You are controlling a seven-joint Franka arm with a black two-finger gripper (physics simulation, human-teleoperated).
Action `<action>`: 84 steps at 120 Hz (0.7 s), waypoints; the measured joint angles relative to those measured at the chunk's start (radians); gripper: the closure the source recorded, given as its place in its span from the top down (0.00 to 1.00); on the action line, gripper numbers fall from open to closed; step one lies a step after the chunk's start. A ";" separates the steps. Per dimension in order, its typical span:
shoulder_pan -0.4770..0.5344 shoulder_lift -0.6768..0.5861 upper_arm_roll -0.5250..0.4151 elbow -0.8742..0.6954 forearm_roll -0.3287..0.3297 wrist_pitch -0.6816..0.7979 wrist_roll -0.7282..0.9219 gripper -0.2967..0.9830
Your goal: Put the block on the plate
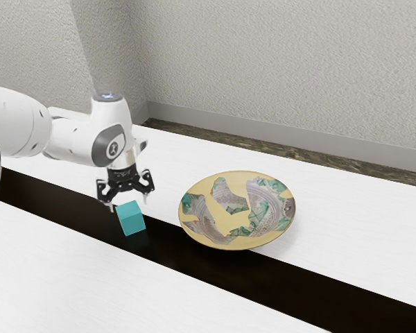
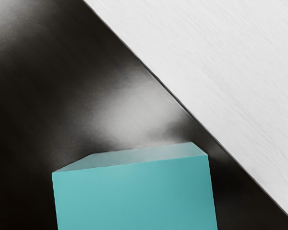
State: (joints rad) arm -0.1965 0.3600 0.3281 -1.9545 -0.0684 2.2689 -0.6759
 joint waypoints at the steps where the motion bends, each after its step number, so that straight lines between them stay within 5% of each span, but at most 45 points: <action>1: 0.000 0.001 0.000 0.001 -0.002 0.003 -0.003 0.77; 84: 0.006 0.073 0.000 0.004 -0.075 0.074 -0.145 0.77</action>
State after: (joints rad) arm -0.1903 0.4327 0.3284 -1.9500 -0.1439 2.3427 -0.8209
